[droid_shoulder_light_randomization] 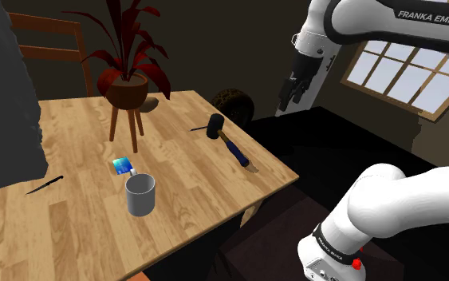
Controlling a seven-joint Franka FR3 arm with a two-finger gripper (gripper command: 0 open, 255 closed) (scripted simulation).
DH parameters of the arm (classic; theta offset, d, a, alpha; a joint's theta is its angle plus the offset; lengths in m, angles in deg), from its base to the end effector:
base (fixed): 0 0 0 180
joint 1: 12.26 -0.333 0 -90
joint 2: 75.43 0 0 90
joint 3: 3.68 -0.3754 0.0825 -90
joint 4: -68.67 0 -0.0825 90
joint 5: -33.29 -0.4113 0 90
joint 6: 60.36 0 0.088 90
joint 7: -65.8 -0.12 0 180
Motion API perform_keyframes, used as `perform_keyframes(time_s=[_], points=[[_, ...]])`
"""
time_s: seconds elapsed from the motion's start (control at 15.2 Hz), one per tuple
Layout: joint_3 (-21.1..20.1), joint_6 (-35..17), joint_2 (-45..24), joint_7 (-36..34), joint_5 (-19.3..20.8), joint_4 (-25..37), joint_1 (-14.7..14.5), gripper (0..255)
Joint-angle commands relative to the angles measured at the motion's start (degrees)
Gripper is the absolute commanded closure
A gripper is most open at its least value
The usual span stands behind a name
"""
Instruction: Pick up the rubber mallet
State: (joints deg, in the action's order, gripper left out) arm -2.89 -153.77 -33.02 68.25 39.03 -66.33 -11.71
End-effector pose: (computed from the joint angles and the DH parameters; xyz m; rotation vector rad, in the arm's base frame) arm 0.3117 -0.0202 0.6114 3.0501 0.0430 0.0174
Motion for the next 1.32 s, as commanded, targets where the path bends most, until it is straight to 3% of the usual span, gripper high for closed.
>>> perform_keyframes(time_s=[0.0, 0.66, 1.25], points=[[0.0, 0.0, 0.0, 0.0, 0.0, 0.0, 0.0, 0], [0.27, -22.19, -13.65, -4.48, 0.86, -6.1, 1.22, 0], [0.47, -40.12, -31.71, -8.77, 2.38, -3.78, 2.57, 0]])
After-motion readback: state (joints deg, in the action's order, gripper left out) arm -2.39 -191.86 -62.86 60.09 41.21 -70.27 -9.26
